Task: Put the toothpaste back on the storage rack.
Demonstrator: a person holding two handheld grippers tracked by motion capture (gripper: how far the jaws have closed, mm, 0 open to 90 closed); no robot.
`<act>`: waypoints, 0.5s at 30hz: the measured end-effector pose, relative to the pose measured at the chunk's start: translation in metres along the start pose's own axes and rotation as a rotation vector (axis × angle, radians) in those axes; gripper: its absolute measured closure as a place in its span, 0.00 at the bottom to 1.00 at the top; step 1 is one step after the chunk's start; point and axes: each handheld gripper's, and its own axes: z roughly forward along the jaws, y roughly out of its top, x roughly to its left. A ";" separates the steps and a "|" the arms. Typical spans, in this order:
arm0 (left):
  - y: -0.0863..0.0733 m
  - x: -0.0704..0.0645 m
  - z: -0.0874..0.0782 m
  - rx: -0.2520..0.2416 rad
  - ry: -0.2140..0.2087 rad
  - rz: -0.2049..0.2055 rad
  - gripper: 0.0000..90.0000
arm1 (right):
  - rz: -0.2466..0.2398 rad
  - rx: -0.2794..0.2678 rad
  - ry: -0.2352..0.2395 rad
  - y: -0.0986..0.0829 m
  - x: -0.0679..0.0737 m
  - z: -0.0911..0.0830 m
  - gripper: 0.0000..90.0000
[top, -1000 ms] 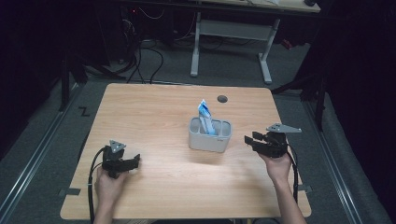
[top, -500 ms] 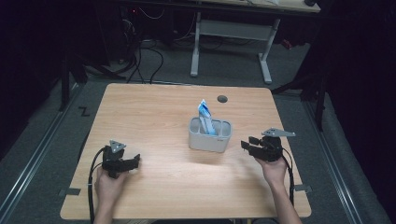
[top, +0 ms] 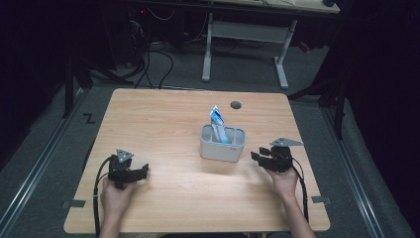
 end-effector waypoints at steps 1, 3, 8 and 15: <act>0.000 0.000 0.000 -0.001 0.001 0.000 0.20 | -0.002 -0.001 -0.001 0.000 0.000 0.001 0.58; 0.000 0.000 0.000 0.000 0.000 0.000 0.20 | 0.002 0.000 -0.002 -0.002 0.000 0.003 0.58; 0.000 0.000 0.000 0.000 0.000 0.000 0.20 | -0.005 0.018 -0.016 -0.005 0.001 0.010 0.56; 0.000 0.000 0.000 0.000 0.000 0.000 0.20 | 0.004 0.020 -0.028 -0.008 0.000 0.013 0.55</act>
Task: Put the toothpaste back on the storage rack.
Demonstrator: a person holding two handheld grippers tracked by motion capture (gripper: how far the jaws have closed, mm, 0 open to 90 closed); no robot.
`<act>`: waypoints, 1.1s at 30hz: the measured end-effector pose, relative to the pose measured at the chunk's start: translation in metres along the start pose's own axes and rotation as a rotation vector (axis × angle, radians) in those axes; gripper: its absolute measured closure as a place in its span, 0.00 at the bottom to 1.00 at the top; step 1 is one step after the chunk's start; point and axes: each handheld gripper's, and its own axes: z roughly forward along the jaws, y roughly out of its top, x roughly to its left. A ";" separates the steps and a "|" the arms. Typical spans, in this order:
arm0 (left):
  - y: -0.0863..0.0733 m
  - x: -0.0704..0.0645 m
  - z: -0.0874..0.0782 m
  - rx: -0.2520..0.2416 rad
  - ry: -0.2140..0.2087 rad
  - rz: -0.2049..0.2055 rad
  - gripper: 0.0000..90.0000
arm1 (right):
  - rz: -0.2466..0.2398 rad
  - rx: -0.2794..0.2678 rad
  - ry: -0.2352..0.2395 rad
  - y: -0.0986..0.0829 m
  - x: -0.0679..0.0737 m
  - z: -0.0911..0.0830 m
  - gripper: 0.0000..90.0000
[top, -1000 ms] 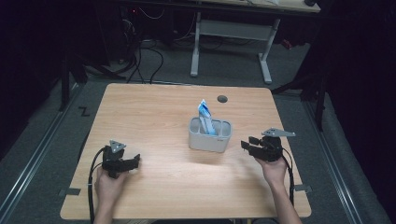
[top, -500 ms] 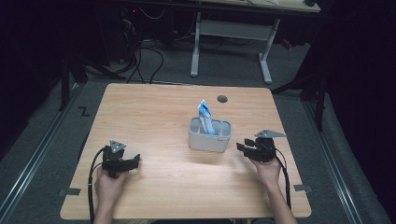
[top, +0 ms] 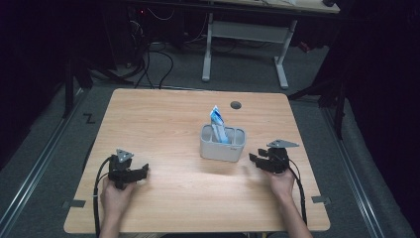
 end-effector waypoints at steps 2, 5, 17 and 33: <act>0.000 0.000 0.000 0.000 0.000 0.000 0.20 | 0.012 -0.006 0.006 -0.001 -0.001 0.001 0.55; 0.000 0.000 0.000 0.000 0.000 0.000 0.20 | 0.021 -0.009 0.009 -0.003 -0.002 0.002 0.55; 0.000 0.000 0.000 0.000 0.000 0.000 0.20 | 0.013 0.011 0.010 -0.007 0.001 0.014 0.52; 0.000 0.000 0.000 0.002 -0.002 0.000 0.20 | -0.075 0.033 -0.081 -0.011 0.008 0.028 0.50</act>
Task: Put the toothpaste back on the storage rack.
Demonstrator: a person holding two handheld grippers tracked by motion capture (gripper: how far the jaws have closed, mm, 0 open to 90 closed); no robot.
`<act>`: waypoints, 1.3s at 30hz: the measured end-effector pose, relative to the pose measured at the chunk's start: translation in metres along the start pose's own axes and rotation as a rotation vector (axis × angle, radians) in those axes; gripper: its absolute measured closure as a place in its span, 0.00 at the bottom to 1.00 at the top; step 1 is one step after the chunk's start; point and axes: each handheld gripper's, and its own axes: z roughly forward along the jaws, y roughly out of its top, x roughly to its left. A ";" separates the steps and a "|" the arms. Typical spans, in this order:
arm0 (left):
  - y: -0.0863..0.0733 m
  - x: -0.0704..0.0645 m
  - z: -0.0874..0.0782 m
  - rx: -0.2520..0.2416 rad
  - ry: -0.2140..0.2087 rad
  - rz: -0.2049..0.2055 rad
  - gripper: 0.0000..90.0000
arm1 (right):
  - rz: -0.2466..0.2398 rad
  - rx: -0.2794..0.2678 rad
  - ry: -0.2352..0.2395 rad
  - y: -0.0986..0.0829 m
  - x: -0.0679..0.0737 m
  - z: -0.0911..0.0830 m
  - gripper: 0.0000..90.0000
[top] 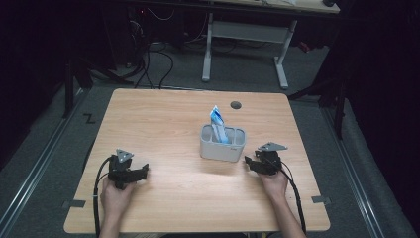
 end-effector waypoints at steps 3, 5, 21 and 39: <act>0.000 0.000 0.000 0.000 0.000 0.000 0.20 | 0.004 0.000 -0.002 0.000 0.001 0.001 0.50; 0.000 0.000 0.000 0.000 0.000 0.000 0.20 | 0.006 0.001 -0.002 0.000 0.001 0.001 0.50; 0.000 0.000 0.000 -0.003 0.000 0.000 0.20 | -0.001 0.013 -0.014 0.001 0.002 0.004 0.43; 0.000 0.000 0.000 -0.003 0.000 0.000 0.20 | 0.008 0.015 -0.023 0.001 0.001 0.004 0.41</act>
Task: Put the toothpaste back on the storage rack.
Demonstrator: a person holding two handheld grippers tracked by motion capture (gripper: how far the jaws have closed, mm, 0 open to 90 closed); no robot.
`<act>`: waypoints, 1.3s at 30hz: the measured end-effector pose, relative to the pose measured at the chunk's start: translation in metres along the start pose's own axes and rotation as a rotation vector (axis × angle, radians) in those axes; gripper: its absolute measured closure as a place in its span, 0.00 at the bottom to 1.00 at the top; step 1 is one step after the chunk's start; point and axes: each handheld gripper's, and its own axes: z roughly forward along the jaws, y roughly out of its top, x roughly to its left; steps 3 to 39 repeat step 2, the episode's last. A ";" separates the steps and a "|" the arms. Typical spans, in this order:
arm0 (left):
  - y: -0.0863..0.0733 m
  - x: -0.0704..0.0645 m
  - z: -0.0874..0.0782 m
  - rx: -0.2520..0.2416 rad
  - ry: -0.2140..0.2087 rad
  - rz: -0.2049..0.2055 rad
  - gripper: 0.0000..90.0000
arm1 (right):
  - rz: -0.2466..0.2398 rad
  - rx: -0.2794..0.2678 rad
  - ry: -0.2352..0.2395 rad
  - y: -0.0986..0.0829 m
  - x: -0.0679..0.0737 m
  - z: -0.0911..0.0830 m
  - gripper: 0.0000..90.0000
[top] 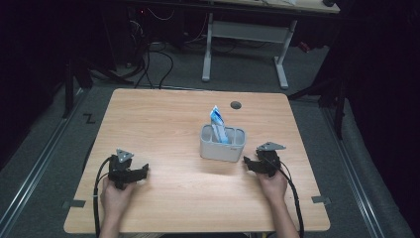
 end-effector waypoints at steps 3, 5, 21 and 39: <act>0.000 0.000 0.000 0.000 0.000 0.000 0.20 | 0.000 0.000 0.000 0.000 0.000 0.000 0.41; 0.000 0.000 0.000 0.000 0.000 0.000 0.20 | 0.000 0.000 0.000 0.000 0.000 0.000 0.41; 0.000 0.000 0.000 0.000 0.000 0.000 0.20 | 0.000 0.000 0.000 0.000 0.000 0.000 0.41; 0.000 0.000 0.000 0.000 0.000 0.000 0.20 | 0.000 0.000 0.000 0.000 0.000 0.000 0.41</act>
